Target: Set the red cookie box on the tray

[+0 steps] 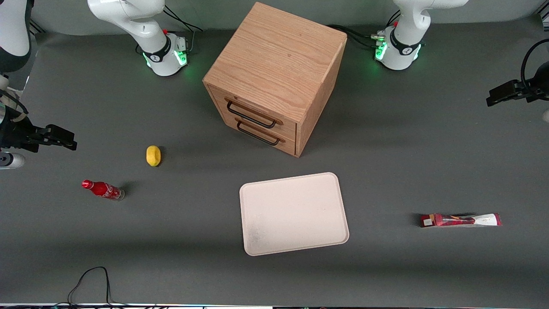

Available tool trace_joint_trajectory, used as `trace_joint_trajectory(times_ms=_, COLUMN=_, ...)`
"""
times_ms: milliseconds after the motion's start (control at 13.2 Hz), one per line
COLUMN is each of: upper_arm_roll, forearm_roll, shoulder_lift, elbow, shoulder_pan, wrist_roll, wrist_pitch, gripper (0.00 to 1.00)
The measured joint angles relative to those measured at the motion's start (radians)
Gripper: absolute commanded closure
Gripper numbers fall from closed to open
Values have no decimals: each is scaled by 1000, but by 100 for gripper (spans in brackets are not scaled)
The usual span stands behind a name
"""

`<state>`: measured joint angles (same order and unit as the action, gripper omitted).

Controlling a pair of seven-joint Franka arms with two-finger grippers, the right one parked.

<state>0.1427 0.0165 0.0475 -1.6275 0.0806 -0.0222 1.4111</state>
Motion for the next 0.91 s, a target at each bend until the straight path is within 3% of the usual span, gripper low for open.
trace_joint_trajectory(times_ms=908, upper_arm_roll=-4, forearm_roll=3, shoulder_lift=0, elbow=-1, shoulder_pan=4, wrist_roll=1, wrist_pitch=18, gripper=0)
